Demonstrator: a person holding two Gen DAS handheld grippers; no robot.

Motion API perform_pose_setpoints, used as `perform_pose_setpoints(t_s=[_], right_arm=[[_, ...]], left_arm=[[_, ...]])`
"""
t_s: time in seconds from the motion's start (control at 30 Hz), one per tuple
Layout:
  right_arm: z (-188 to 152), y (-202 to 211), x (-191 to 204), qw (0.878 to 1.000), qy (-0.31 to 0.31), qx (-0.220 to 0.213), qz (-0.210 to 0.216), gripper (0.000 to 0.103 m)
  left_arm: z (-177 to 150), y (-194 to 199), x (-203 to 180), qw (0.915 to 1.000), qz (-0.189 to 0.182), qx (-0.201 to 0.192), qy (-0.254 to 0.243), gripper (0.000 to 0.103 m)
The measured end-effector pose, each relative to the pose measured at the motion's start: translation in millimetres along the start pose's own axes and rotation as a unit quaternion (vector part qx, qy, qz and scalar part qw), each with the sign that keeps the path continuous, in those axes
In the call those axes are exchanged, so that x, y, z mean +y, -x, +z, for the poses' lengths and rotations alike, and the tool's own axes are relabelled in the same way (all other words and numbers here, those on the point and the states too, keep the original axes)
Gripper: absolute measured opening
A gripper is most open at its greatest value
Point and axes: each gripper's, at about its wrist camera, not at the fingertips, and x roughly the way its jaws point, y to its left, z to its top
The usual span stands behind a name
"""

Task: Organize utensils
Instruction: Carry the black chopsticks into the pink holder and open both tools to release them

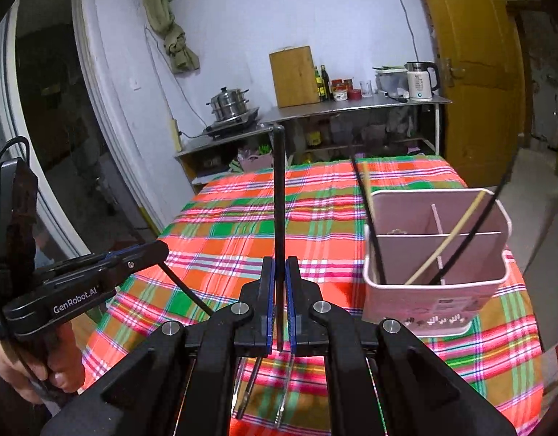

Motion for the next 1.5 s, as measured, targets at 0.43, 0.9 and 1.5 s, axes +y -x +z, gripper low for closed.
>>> perform_pose_setpoints(t_s=[0.43,0.9,1.5], right_arm=[[8,53,-40,0.998,-0.031,-0.039,-0.03,0.005],[61,95,-70,0.99,-0.043,-0.114,-0.065,0.005],[40,30,-102,0.993,-0.064,-0.06,-0.081,0.005]], left_arm=[[25,-10,-60,0.9961,-0.085,0.011,-0.02,0.006],[92,-16,-102,0.9911,-0.126,-0.038,-0.022,0.006],[59,-89,-102,0.994,-0.105,0.024,-0.017,0.006]])
